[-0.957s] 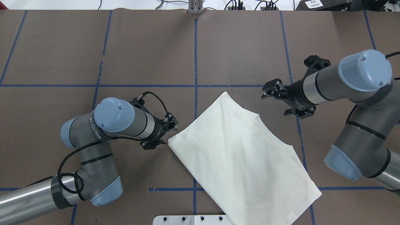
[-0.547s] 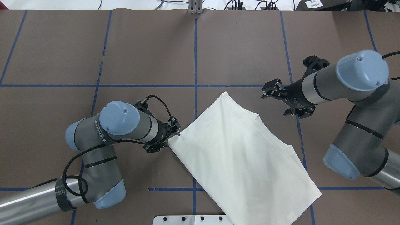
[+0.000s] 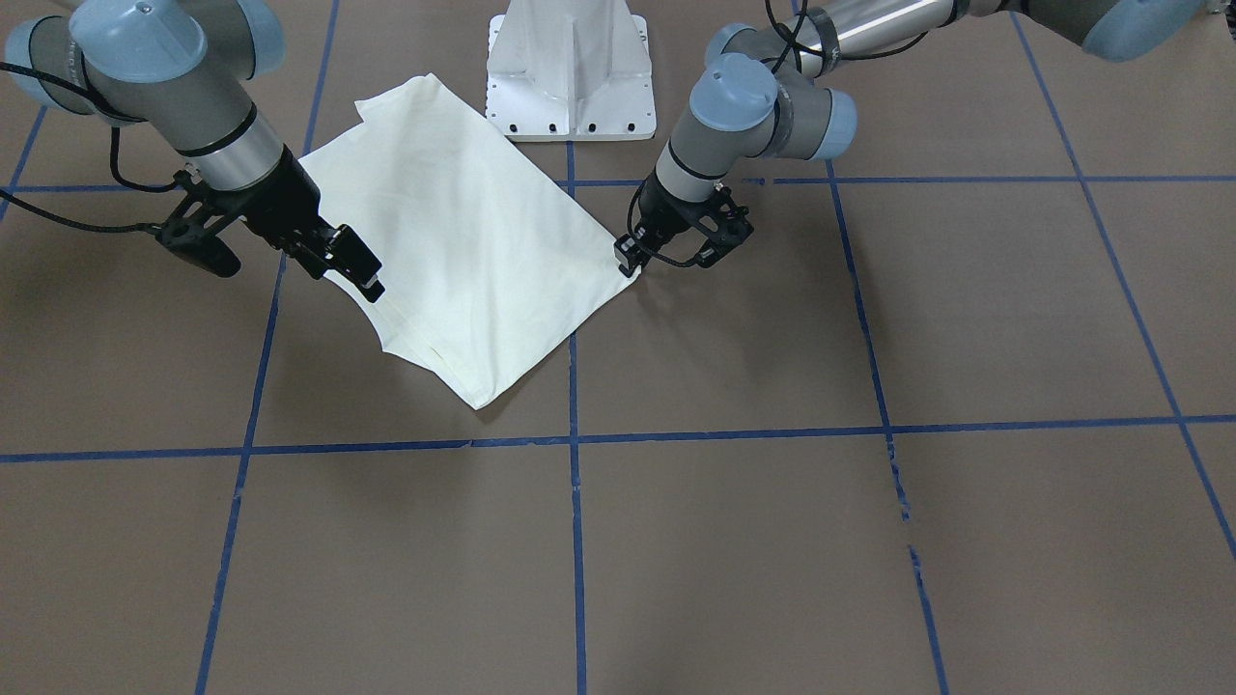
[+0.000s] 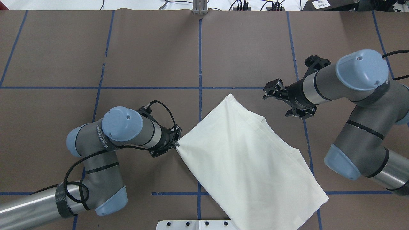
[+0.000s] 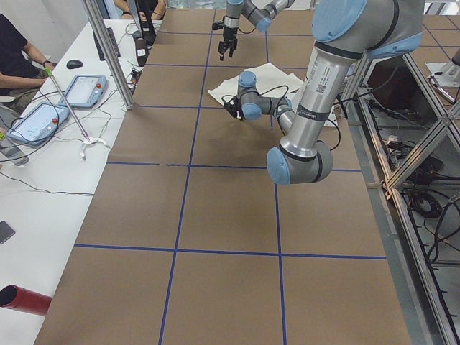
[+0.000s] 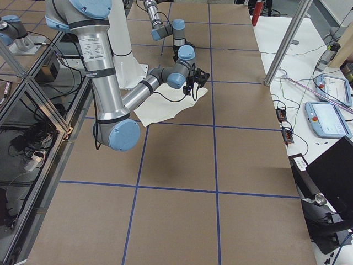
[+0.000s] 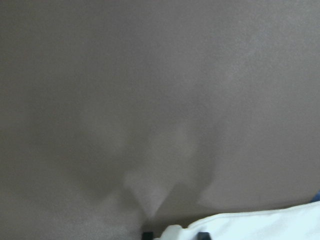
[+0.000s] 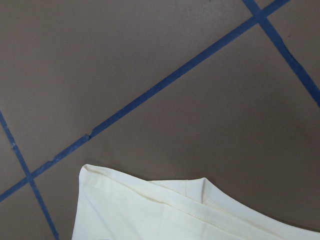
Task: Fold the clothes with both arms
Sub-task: 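Grasp the bundle's far corner with the left gripper and pull it away from the robot, then release the bundle with the left gripper while the right gripper presses its side edge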
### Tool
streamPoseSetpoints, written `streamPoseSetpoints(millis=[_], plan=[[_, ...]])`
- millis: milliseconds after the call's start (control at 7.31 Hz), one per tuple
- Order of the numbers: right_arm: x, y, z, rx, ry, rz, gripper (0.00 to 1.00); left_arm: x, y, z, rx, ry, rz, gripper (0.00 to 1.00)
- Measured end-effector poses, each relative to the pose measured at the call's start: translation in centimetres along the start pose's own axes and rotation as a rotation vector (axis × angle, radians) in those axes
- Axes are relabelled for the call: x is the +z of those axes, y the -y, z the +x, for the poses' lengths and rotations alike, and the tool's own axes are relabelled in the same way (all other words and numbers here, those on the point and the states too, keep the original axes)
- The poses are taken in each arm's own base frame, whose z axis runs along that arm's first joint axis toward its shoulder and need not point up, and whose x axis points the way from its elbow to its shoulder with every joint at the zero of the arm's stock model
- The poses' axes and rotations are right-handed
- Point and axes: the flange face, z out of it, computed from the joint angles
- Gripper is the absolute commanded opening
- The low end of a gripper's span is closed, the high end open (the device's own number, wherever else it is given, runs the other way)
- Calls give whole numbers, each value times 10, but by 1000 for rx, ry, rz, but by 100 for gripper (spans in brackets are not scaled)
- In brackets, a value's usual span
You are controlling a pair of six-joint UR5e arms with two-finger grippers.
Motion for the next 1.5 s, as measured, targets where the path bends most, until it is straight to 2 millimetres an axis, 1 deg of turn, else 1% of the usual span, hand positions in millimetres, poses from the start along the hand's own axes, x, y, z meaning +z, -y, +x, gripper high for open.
streamPoseSetpoints(millis=[137, 273, 410, 547, 684, 820, 957, 1094, 1230, 1367, 1504], plan=[[0, 0, -2, 2, 2, -1, 100, -17, 27, 14, 50, -31, 32, 0], [0, -1, -4, -1, 5, -2, 100, -37, 65, 32, 97, -62, 85, 0], [-1, -3, -7, -10, 12, -6, 100, -56, 108, 56, 114, -90, 148, 0], [-3, -7, -15, -19, 25, -10, 100, -61, 144, 92, 105, -114, 198, 0], [-5, -14, -26, -31, 42, -13, 100, -54, 176, 138, 91, -148, 235, 11], [-4, -24, -36, -44, 59, -5, 100, -48, 203, 174, 85, -187, 274, 63], [0, -37, -45, -56, 73, 1, 100, -51, 216, 192, 86, -218, 303, 67], [6, -53, -50, -67, 75, -9, 100, -64, 212, 195, 97, -247, 288, 69], [15, -71, -52, -63, 71, -24, 100, -82, 200, 182, 113, -271, 243, 69], [32, -93, -52, -41, 58, -27, 100, -97, 190, 161, 126, -282, 207, 69], [63, -117, -47, -20, 26, -8, 99, -102, 183, 147, 134, -286, 187, 69]])
